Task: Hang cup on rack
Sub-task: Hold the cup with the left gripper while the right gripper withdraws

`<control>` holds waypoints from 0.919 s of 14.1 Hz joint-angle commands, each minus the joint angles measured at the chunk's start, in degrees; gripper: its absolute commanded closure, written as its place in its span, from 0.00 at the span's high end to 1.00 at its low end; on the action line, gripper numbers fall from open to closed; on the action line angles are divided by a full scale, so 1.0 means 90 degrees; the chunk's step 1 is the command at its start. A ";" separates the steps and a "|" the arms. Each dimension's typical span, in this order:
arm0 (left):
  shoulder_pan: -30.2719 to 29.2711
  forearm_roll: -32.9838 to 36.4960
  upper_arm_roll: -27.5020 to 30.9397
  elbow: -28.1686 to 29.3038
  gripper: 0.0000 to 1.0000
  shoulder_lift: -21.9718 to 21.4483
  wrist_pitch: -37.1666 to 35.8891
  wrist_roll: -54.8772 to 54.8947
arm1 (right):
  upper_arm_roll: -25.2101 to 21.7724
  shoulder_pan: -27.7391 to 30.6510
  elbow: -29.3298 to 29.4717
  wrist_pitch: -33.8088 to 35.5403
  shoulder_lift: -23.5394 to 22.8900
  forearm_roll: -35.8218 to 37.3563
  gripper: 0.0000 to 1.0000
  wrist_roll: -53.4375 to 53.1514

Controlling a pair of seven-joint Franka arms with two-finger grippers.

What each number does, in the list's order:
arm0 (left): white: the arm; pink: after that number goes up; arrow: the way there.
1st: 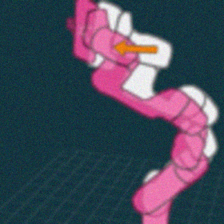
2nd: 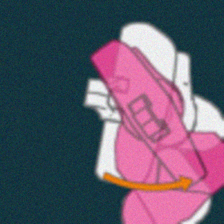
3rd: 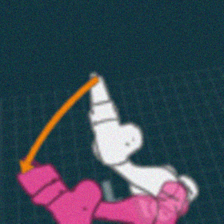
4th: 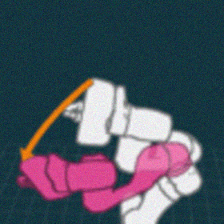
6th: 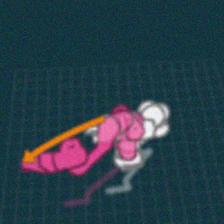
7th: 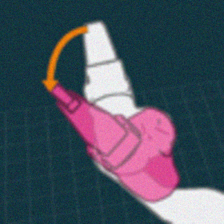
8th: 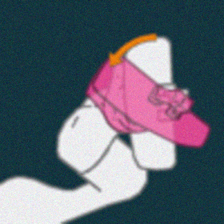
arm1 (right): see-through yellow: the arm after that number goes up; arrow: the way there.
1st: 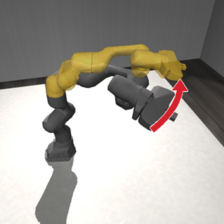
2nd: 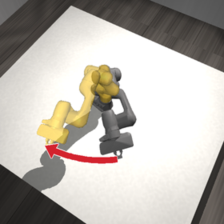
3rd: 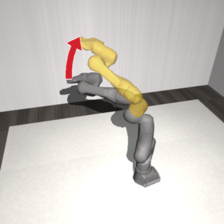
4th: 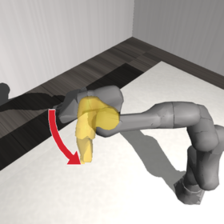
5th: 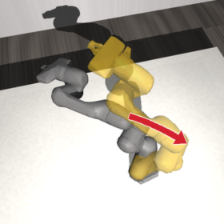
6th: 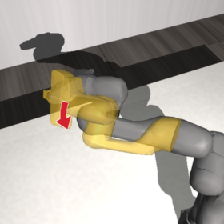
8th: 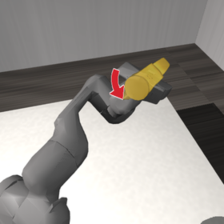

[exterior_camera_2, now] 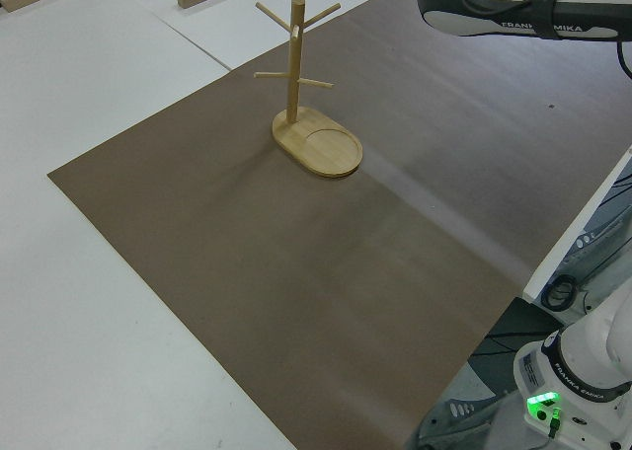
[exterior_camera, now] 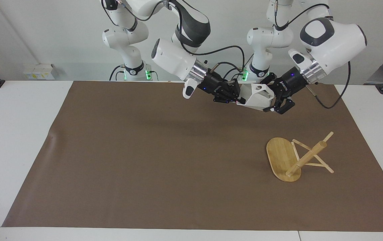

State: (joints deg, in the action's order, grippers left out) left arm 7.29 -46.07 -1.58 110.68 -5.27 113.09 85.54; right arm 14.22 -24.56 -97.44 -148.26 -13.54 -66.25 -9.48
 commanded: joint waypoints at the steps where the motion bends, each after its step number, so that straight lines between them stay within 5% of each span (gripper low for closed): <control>1: 0.0088 -0.0125 0.0058 0.0173 0.00 -0.0166 0.0022 -0.0052 | 0.0031 0.0014 -0.0004 -0.0011 0.0010 0.0037 0.84 -0.0080; 2: 0.0088 -0.0125 0.0058 0.0173 0.00 -0.0166 0.0022 -0.0052 | 0.0031 0.0014 0.0006 -0.0021 0.0010 0.0046 1.00 -0.0061; 13: 0.0020 -0.0106 0.0097 0.0192 0.00 -0.0166 0.0042 -0.0042 | 0.0002 0.0111 0.0006 -0.0011 0.0049 0.0270 1.00 0.0134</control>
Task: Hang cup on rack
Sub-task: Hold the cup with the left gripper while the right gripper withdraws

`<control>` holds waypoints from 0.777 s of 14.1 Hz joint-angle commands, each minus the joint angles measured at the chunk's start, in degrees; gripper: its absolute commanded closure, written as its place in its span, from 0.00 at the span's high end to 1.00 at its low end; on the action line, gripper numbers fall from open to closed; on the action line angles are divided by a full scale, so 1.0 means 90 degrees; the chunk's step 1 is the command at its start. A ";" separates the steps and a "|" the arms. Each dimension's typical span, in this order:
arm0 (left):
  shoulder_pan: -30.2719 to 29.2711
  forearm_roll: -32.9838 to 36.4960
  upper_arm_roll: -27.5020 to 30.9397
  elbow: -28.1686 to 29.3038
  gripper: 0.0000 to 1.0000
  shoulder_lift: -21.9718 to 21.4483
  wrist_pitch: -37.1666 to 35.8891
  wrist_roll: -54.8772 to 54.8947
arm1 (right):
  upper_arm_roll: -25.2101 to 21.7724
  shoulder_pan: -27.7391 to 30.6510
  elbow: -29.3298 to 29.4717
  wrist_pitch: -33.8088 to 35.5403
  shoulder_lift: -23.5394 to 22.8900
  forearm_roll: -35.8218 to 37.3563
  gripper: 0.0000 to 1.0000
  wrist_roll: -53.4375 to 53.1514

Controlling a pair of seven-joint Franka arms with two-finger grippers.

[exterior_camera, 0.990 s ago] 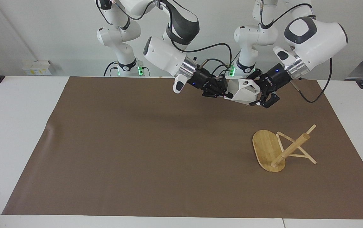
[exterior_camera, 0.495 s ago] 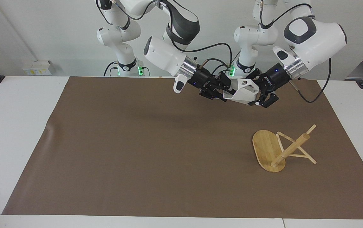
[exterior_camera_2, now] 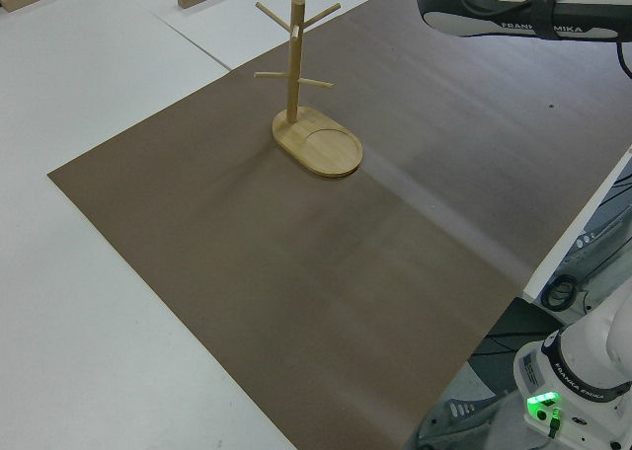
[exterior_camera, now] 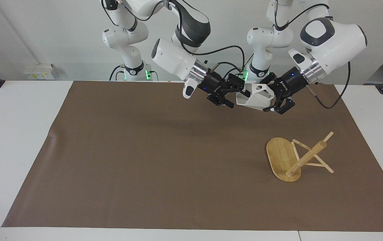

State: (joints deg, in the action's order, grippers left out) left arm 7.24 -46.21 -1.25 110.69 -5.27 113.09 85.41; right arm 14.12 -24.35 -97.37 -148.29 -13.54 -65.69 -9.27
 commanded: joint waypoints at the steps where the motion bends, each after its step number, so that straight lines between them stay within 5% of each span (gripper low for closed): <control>1: 0.0016 -0.0071 0.0070 0.0191 0.00 -0.0166 0.0051 -0.0017 | -0.0006 0.0108 -0.0001 -0.0008 0.0049 0.0451 1.00 0.0190; 5: -0.0092 0.0017 0.0080 0.0308 0.00 -0.0166 0.0401 0.0003 | -0.0016 0.0517 -0.0030 0.0060 0.0156 0.1934 1.00 0.0337; 11: 0.0005 0.0465 0.0070 0.1157 0.00 -0.0283 0.2324 -0.0465 | -0.0026 0.1366 -0.0478 0.0109 0.0477 0.3576 1.00 0.1487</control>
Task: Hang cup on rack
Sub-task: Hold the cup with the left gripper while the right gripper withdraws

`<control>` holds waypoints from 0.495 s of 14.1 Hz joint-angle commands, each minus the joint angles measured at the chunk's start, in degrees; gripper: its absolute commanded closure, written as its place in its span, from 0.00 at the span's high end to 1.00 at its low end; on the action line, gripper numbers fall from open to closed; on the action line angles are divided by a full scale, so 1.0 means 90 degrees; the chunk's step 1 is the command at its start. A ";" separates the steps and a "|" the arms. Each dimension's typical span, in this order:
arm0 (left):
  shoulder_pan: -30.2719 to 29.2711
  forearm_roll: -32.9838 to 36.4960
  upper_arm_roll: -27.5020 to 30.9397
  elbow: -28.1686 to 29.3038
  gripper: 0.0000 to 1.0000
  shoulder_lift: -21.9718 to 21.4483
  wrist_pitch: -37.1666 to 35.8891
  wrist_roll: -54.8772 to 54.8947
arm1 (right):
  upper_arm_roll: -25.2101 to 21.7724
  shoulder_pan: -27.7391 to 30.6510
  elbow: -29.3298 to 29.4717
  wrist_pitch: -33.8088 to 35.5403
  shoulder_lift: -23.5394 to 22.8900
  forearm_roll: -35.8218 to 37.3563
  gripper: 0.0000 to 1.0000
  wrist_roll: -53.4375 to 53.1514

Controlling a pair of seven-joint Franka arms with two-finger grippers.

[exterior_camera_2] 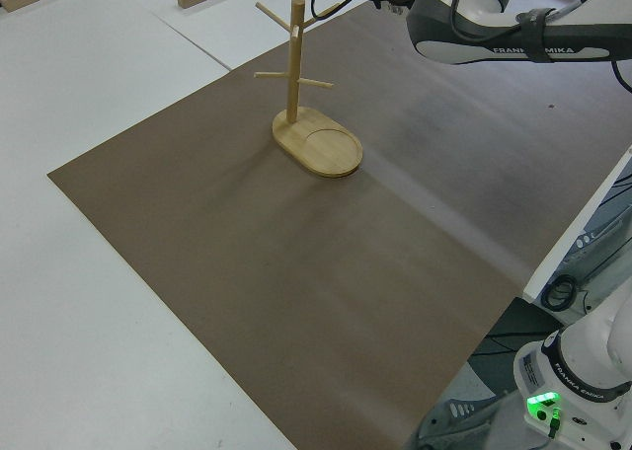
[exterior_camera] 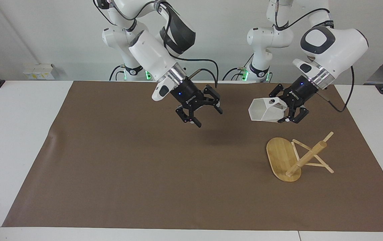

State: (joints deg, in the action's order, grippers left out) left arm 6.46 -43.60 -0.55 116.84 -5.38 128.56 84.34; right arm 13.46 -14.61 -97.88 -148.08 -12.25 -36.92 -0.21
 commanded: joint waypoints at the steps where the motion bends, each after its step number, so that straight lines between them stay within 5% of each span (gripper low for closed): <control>1: 0.0112 0.0283 -0.0017 0.0552 0.00 -0.0271 0.0840 -0.0502 | 0.0047 0.0421 -0.0588 0.0115 0.0451 0.0536 1.00 0.0772; 7: 0.0298 0.0313 -0.0046 0.0982 0.00 -0.0038 0.2238 -0.1235 | 0.0047 0.1786 -0.0863 0.1684 0.1008 0.0878 1.00 0.3231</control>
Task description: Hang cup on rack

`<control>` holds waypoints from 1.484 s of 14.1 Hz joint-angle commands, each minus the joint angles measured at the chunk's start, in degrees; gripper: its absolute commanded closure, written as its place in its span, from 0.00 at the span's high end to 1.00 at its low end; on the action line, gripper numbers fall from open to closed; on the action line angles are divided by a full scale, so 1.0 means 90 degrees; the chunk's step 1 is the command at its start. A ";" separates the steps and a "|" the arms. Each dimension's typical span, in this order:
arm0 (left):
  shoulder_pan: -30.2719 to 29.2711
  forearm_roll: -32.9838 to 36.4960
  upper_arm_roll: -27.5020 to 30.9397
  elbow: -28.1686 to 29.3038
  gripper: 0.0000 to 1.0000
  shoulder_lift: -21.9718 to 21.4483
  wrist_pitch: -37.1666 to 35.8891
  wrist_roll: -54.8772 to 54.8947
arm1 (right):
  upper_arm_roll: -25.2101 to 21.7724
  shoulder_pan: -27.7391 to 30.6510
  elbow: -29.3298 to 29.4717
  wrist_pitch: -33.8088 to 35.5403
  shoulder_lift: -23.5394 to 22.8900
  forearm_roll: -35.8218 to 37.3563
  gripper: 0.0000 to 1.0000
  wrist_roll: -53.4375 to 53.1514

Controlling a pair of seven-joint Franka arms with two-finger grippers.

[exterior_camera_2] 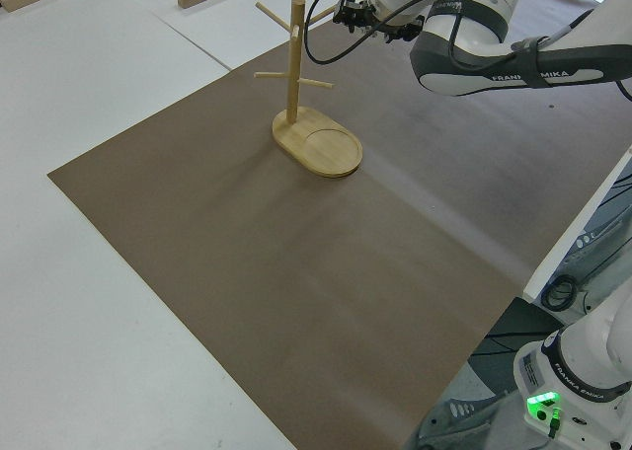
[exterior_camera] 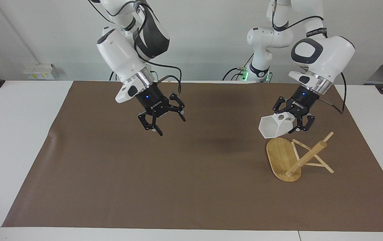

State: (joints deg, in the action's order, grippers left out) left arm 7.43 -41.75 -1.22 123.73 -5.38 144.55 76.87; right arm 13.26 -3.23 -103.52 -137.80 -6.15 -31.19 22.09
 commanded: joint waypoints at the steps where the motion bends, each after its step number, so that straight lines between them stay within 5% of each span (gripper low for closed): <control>1: 0.0209 0.0108 0.0019 0.0218 0.00 0.0069 0.0733 -0.0445 | 0.0070 0.0825 -0.0227 0.0835 0.0361 0.0407 1.00 0.1136; 6: 0.0512 0.0098 0.0028 0.0218 0.00 0.0431 0.1477 -0.1030 | 0.0002 0.1773 -0.0188 0.2145 0.0546 0.1287 1.00 0.1560; 12: 0.0415 0.0088 0.0058 0.0208 0.00 0.0655 0.1565 -0.1675 | -0.0290 0.2175 -0.0158 0.2584 0.0712 0.1385 1.00 0.1434; 16: 0.0395 0.0088 0.0087 0.0140 0.00 0.0822 0.1673 -0.2386 | -0.0428 0.2146 0.0416 0.3814 0.0917 0.3206 1.00 -0.0164; 21: 0.0337 0.0098 0.0097 0.0081 0.00 0.0861 0.1673 -0.2447 | -0.0399 0.2127 0.0866 0.5016 0.0947 0.3368 1.00 -0.2052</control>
State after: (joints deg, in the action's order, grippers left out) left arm 10.91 -41.72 -0.36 125.10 1.89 158.68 56.11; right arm 9.16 15.73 -97.91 -95.92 2.99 -2.28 7.69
